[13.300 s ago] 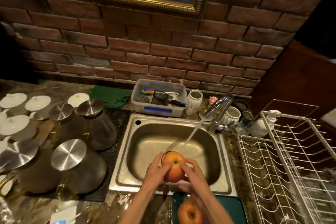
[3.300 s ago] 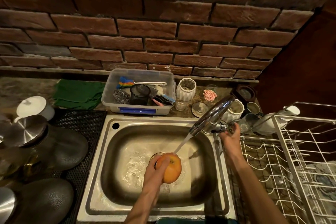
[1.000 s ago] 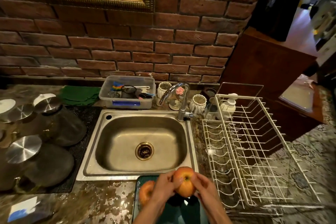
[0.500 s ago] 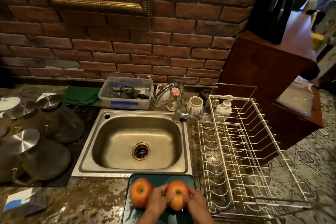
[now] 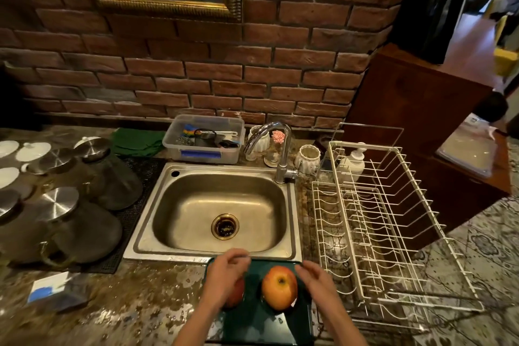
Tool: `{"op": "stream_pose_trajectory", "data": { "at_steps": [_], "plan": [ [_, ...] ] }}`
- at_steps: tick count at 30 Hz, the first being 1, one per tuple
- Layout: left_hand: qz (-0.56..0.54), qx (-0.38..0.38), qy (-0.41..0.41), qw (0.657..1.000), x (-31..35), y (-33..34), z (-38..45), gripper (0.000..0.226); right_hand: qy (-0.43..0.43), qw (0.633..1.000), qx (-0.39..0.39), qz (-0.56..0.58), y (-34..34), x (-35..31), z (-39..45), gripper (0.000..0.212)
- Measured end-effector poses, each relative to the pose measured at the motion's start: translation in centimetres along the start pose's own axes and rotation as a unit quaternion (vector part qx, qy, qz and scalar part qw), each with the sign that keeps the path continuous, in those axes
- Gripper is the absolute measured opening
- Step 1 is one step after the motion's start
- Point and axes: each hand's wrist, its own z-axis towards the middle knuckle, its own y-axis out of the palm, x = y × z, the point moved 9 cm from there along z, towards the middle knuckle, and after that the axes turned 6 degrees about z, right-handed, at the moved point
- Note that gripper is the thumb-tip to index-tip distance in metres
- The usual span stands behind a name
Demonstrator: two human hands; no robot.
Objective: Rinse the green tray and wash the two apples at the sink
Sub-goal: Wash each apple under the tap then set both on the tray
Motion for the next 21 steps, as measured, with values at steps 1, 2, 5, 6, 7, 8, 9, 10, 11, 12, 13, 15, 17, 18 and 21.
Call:
{"op": "stream_pose_trajectory", "data": {
  "at_steps": [1, 2, 5, 6, 7, 8, 9, 10, 11, 12, 13, 15, 17, 18, 21],
  "plan": [
    [-0.002, 0.015, -0.001, 1.000, 0.0, -1.4, 0.0, 0.015, -0.011, 1.000, -0.006, -0.003, -0.1, -0.7, -0.1, 0.055],
    [-0.001, 0.024, -0.007, 1.000, -0.2, -2.8, 0.0, 0.015, -0.019, 1.000, -0.015, -0.004, -0.2, -1.2, -0.2, 0.059],
    [0.010, 0.031, -0.039, 0.999, -2.4, -5.5, 0.5, 0.027, -0.025, 0.999, -0.035, -0.002, -0.2, -1.3, 0.1, 0.073],
    [0.015, 0.024, -0.064, 0.998, -3.6, -5.9, 0.6, 0.036, -0.018, 0.999, -0.040, -0.003, 0.0, -1.0, 0.1, 0.079],
    [0.021, 0.013, -0.091, 0.996, -4.8, -6.0, 0.6, 0.047, -0.011, 0.999, -0.044, -0.001, 0.2, -0.6, 0.2, 0.085],
    [0.023, 0.004, -0.115, 0.993, -6.0, -5.9, 0.5, 0.058, -0.005, 0.999, -0.047, 0.002, 0.4, -0.1, 0.1, 0.091],
    [0.018, -0.002, -0.132, 0.991, -7.1, -5.7, 0.5, 0.066, 0.000, 0.999, -0.049, 0.004, 0.6, 0.2, 0.1, 0.098],
    [0.008, -0.005, -0.145, 0.989, -8.0, -5.3, 0.4, 0.073, 0.007, 0.999, -0.052, 0.004, 0.8, 0.6, 0.1, 0.103],
    [-0.003, -0.007, -0.158, 0.987, -8.8, -4.9, 0.4, 0.080, 0.013, 0.998, -0.055, 0.006, 0.9, 1.0, 0.0, 0.106],
    [-0.012, -0.010, -0.174, 0.985, -9.4, -4.4, 0.2, 0.086, 0.018, 0.998, -0.057, 0.006, 1.1, 1.2, -0.1, 0.107],
    [-0.021, -0.015, -0.192, 0.981, -9.8, -4.0, 0.1, 0.092, 0.019, 0.998, -0.060, 0.001, 1.2, 1.3, -0.1, 0.107],
    [-0.042, -0.029, -0.223, 0.974, -10.0, -3.6, -0.1, 0.097, 0.019, 0.998, -0.059, -0.014, 1.4, 1.5, -0.2, 0.103],
    [-0.044, -0.042, -0.232, 0.971, -10.0, -3.8, 0.1, 0.092, 0.024, 0.998, -0.057, -0.006, 1.4, 1.5, -0.3, 0.099],
    [-0.041, -0.049, -0.234, 0.970, -9.9, -3.9, 0.1, 0.089, 0.032, 0.998, -0.057, 0.002, 1.3, 1.7, -0.2, 0.097],
    [-0.049, -0.070, -0.237, 0.968, -10.1, -3.8, 0.1, 0.091, 0.056, 0.997, -0.056, 0.015, 1.3, 2.4, -0.1, 0.091]
  ]
}}
